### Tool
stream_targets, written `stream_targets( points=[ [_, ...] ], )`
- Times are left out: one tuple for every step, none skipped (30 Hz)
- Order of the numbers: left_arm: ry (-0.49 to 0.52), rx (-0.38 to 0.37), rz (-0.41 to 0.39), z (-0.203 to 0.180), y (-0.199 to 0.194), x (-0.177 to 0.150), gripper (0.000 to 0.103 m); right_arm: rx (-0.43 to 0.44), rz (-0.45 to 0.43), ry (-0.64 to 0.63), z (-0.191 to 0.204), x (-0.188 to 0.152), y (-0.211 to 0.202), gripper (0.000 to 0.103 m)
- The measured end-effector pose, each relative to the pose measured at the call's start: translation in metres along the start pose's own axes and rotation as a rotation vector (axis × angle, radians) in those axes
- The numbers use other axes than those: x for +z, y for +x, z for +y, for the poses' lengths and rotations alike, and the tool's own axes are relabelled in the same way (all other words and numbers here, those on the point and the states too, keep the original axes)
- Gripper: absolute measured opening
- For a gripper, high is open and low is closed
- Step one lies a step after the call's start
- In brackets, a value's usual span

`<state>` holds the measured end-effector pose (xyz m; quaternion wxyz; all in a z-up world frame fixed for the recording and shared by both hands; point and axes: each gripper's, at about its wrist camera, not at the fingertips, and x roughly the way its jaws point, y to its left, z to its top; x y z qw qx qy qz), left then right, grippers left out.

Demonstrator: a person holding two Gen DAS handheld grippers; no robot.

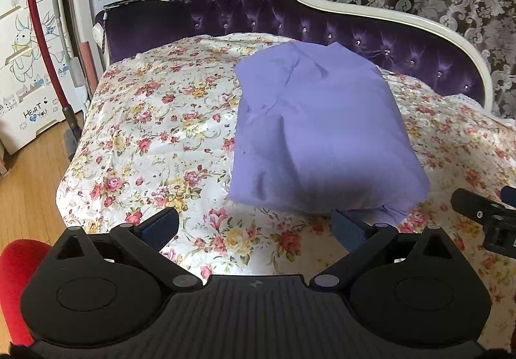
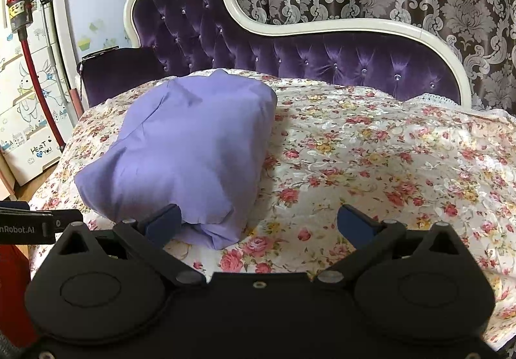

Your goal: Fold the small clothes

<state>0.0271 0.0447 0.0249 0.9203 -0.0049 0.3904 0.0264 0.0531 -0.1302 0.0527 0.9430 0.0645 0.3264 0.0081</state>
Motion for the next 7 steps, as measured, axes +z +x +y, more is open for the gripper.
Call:
stream_targets(
  points=[
    [0.001,-0.001,-0.001,0.0001,0.0002,0.0000,0.102,0.001,0.001,0.001,0.0004,0.0001,0.0007,0.103],
    [0.001,-0.003,-0.004,0.0001,0.0001,-0.0003,0.102,0.002,0.003,0.003,0.0005,0.0002,0.0014,0.103],
    [0.002,-0.005,-0.007,0.0001,0.0001,-0.0005,0.102,0.002,0.004,0.004,0.0007,0.0001,0.0023,0.103],
    [0.003,-0.007,-0.010,-0.0004,0.0001,-0.0008,0.102,0.003,0.007,0.005,0.0008,0.0001,0.0033,0.103],
    [0.004,-0.007,-0.010,-0.0008,0.0004,-0.0009,0.102,0.004,0.009,0.005,0.0010,0.0001,0.0045,0.103],
    [0.006,-0.008,-0.009,-0.0011,0.0009,-0.0011,0.102,0.006,0.012,0.006,0.0001,0.0001,0.0056,0.103],
    [0.007,-0.008,-0.007,-0.0010,0.0016,-0.0011,0.102,0.006,0.013,0.007,0.0003,0.0000,0.0060,0.103]
  ],
)
